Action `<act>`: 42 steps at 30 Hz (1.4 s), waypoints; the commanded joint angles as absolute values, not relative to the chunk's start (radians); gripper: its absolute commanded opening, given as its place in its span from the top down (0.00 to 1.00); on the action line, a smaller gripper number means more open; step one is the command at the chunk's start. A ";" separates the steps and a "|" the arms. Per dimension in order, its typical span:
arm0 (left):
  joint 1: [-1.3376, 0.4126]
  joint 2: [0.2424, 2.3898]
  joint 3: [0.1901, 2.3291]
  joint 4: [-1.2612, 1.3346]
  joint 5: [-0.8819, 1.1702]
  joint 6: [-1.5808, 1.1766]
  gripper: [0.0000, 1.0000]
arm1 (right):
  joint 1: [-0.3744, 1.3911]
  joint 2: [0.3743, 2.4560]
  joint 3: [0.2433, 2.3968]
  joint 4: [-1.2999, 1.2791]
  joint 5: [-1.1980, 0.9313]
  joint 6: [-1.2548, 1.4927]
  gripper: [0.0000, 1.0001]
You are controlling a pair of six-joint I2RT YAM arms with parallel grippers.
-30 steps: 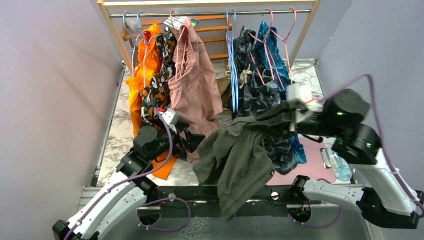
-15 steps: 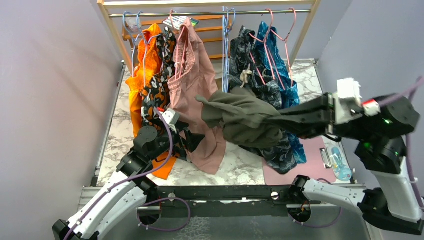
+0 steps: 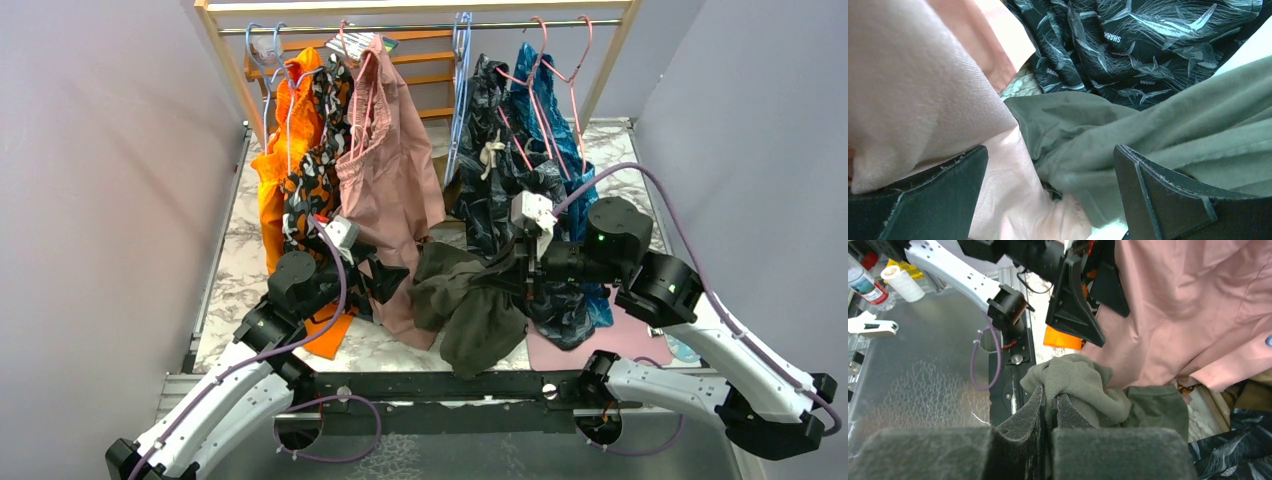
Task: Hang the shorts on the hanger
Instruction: Adjust the shorts at the center of the board.
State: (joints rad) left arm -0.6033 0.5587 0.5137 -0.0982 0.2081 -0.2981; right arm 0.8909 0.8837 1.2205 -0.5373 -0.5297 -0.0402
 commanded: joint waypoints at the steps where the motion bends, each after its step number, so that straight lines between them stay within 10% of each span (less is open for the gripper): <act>1: -0.597 0.557 0.509 -0.073 0.187 -0.302 0.02 | 0.894 0.876 1.172 -0.472 -0.516 -0.027 0.99; 16: -0.596 0.544 0.527 -0.074 0.158 -0.370 0.01 | 0.899 1.092 1.056 -0.292 -0.513 0.032 0.99; 26: -0.596 0.435 0.478 0.027 0.296 -0.380 0.01 | 1.020 1.207 1.043 -0.233 -0.154 0.100 0.93; 33: -0.596 0.430 0.476 0.041 0.420 -0.363 0.01 | 1.020 1.172 1.035 -0.224 -0.173 0.115 0.47; 42: -0.596 0.478 0.554 -0.049 0.485 -0.345 0.01 | 1.021 0.962 0.982 -0.367 -0.149 0.122 0.34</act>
State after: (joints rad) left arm -0.6014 0.4541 0.4965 -0.0200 0.4267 -0.3542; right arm 1.0191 1.0405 1.0210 -0.2939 -0.1898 0.1051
